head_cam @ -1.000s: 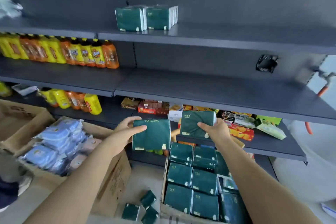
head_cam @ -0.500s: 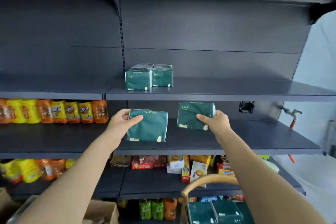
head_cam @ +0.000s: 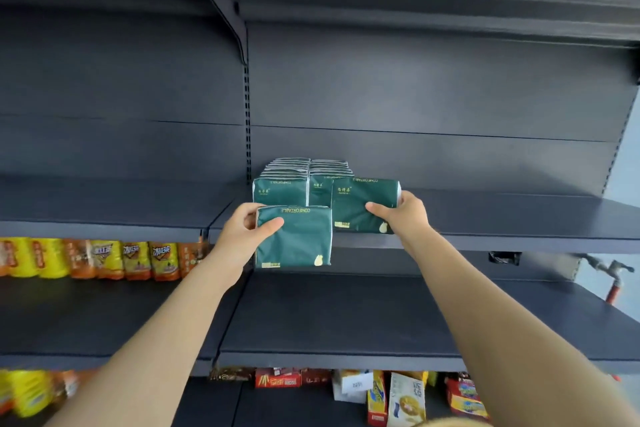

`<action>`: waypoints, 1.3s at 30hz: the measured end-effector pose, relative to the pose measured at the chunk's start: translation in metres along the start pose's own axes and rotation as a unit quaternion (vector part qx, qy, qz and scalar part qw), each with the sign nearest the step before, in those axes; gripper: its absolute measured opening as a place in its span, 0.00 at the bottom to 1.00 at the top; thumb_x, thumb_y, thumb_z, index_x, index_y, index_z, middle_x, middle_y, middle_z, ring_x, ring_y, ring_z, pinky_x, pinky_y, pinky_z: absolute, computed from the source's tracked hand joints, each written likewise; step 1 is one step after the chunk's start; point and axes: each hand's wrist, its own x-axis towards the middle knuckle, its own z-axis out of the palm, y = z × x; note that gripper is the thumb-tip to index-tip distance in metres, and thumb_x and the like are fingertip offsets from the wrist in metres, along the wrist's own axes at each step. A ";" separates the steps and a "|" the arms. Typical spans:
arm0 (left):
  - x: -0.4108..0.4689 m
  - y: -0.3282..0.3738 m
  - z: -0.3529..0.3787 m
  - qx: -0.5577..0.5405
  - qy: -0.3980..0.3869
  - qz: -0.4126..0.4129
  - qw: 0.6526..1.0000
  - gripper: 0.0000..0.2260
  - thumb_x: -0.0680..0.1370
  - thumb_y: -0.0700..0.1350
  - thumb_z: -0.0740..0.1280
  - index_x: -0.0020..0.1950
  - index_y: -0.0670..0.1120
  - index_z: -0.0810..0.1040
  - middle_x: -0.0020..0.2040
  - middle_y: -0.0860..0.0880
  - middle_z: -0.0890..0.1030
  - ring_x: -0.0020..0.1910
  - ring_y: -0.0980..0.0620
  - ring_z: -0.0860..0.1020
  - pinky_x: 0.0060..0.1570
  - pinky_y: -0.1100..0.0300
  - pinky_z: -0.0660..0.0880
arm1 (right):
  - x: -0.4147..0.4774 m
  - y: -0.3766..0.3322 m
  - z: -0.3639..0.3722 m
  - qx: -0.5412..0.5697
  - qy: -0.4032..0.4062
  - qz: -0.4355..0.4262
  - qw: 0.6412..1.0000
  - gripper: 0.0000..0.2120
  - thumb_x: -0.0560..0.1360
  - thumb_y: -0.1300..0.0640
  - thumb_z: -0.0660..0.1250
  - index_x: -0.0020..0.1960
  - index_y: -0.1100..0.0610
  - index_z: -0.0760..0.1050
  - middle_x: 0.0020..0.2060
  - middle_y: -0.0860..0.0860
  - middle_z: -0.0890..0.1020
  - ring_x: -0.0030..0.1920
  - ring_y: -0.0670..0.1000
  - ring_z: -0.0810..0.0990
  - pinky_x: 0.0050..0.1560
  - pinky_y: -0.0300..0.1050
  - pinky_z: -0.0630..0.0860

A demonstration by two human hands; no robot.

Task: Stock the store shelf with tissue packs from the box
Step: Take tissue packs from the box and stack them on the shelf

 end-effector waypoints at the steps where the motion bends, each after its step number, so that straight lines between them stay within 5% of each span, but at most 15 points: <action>1: 0.009 -0.002 0.001 0.004 0.003 -0.002 1.000 0.11 0.73 0.41 0.72 0.52 0.51 0.75 0.53 0.47 0.81 0.55 0.47 0.80 0.59 0.48 0.75 | 0.014 0.001 0.007 -0.008 -0.005 0.001 1.000 0.19 0.67 0.53 0.76 0.50 0.61 0.73 0.44 0.54 0.82 0.42 0.54 0.81 0.47 0.51 0.79; 4: 0.036 -0.006 0.005 0.017 0.019 0.002 1.000 0.11 0.73 0.42 0.72 0.53 0.51 0.75 0.53 0.47 0.81 0.54 0.47 0.80 0.58 0.45 0.75 | 0.051 0.005 0.032 -0.036 -0.007 -0.006 0.999 0.17 0.68 0.53 0.76 0.42 0.56 0.67 0.39 0.52 0.76 0.33 0.49 0.74 0.35 0.44 0.73; 9: 0.067 -0.017 0.013 0.047 0.039 0.012 0.998 0.10 0.73 0.42 0.71 0.50 0.53 0.75 0.51 0.51 0.81 0.53 0.50 0.80 0.58 0.48 0.76 | 0.094 0.024 0.075 -0.055 -0.017 -0.036 0.998 0.21 0.68 0.54 0.76 0.54 0.57 0.69 0.52 0.53 0.77 0.47 0.54 0.79 0.51 0.50 0.78; 14: 0.081 -0.029 0.013 0.052 0.045 0.002 0.998 0.11 0.73 0.42 0.72 0.50 0.53 0.75 0.52 0.51 0.81 0.53 0.51 0.80 0.57 0.50 0.76 | 0.110 0.042 0.101 -0.134 0.010 -0.046 0.990 0.27 0.71 0.50 0.72 0.65 0.60 0.69 0.60 0.56 0.69 0.60 0.57 0.72 0.59 0.50 0.71; 21: 0.088 -0.041 0.014 0.042 0.036 -0.016 0.998 0.10 0.73 0.43 0.72 0.51 0.53 0.76 0.53 0.52 0.81 0.54 0.52 0.79 0.57 0.52 0.75 | 0.123 0.042 0.105 -0.175 0.000 -0.028 0.984 0.28 0.70 0.46 0.72 0.63 0.60 0.69 0.59 0.56 0.72 0.60 0.58 0.73 0.58 0.53 0.74; 26: 0.088 -0.037 0.017 0.021 0.028 -0.017 0.999 0.10 0.74 0.42 0.71 0.51 0.52 0.76 0.53 0.52 0.82 0.54 0.52 0.80 0.52 0.56 0.76 | 0.114 0.040 0.098 -0.132 0.002 0.018 0.991 0.30 0.71 0.40 0.68 0.61 0.63 0.69 0.58 0.58 0.74 0.60 0.58 0.71 0.57 0.51 0.72; 29: 0.084 -0.034 0.021 0.020 0.015 -0.019 1.000 0.10 0.73 0.42 0.72 0.52 0.52 0.76 0.53 0.52 0.82 0.54 0.52 0.80 0.54 0.55 0.77 | 0.075 0.033 0.085 -0.029 0.033 -0.033 0.999 0.18 0.77 0.43 0.60 0.53 0.59 0.72 0.50 0.54 0.75 0.53 0.58 0.72 0.47 0.47 0.70; 34: 0.075 -0.033 0.032 0.020 0.001 -0.015 1.000 0.11 0.73 0.43 0.72 0.53 0.52 0.76 0.54 0.51 0.82 0.55 0.52 0.80 0.56 0.54 0.76 | 0.005 0.033 0.075 0.149 -0.038 -0.034 0.987 0.24 0.77 0.46 0.63 0.68 0.56 0.69 0.60 0.47 0.78 0.61 0.46 0.76 0.65 0.49 0.71; 39: 0.065 -0.033 0.040 0.021 -0.021 0.005 1.000 0.14 0.73 0.42 0.72 0.56 0.51 0.76 0.53 0.53 0.81 0.55 0.54 0.79 0.55 0.57 0.76 | -0.018 0.043 0.076 0.103 -0.052 -0.073 0.991 0.13 0.72 0.54 0.72 0.56 0.49 0.75 0.49 0.42 0.81 0.51 0.44 0.80 0.46 0.34 0.77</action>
